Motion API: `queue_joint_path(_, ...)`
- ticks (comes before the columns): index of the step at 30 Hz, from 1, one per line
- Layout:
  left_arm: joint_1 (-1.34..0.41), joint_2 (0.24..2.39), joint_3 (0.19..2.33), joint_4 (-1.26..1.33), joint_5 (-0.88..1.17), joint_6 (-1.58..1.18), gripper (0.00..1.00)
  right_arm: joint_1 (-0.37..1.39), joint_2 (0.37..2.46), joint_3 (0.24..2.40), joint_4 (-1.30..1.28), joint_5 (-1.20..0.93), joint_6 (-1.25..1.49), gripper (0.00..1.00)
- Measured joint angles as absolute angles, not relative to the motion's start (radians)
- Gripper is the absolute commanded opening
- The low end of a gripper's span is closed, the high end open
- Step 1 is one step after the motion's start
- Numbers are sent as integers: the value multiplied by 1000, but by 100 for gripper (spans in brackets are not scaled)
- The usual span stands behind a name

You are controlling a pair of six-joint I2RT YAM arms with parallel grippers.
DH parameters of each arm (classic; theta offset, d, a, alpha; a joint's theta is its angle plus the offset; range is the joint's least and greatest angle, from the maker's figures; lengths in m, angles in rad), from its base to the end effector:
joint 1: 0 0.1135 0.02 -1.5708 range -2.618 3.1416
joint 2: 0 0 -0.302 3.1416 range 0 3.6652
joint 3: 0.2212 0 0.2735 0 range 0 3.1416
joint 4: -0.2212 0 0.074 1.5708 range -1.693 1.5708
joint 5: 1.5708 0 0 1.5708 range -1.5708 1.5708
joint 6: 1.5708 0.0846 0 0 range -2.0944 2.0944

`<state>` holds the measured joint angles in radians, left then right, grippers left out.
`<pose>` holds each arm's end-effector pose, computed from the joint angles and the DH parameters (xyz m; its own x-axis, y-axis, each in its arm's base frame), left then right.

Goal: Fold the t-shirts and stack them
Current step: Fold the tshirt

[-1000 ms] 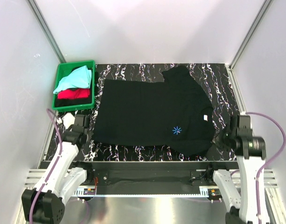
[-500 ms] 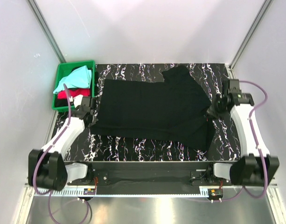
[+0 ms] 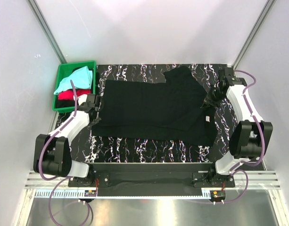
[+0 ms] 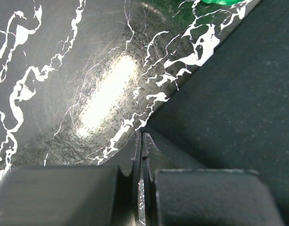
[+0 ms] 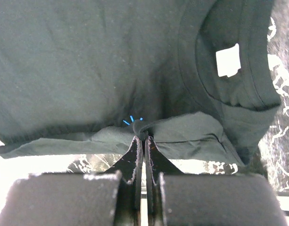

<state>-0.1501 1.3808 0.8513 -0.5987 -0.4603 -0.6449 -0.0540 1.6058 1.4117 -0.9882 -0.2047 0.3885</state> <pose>0.2901 -0.0059 0.1917 -0.6815 -0.4416 -0.5836 -0.5803 0.8119 0.0633 0.3638 -0.0024 0.2776 -0.8644 0.4182 -0.2793 0.3278 0.8898 0.3176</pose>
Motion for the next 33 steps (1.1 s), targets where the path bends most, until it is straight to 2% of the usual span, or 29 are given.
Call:
queue_joint_path(8, -141, 1431, 865, -588, -455, -658, 0, -48, 1686, 1476, -986, -225, 354, 0)
queue_joint_path(16, -140, 1480, 909, -558, -430, -640, 0, -46, 1686, 1488, -1001, -144, 344, 0)
queue_joint_path(33, -138, 1564, 953, -521, -425, -599, 0, -46, 1656, 1472, -1018, -114, 337, 0)
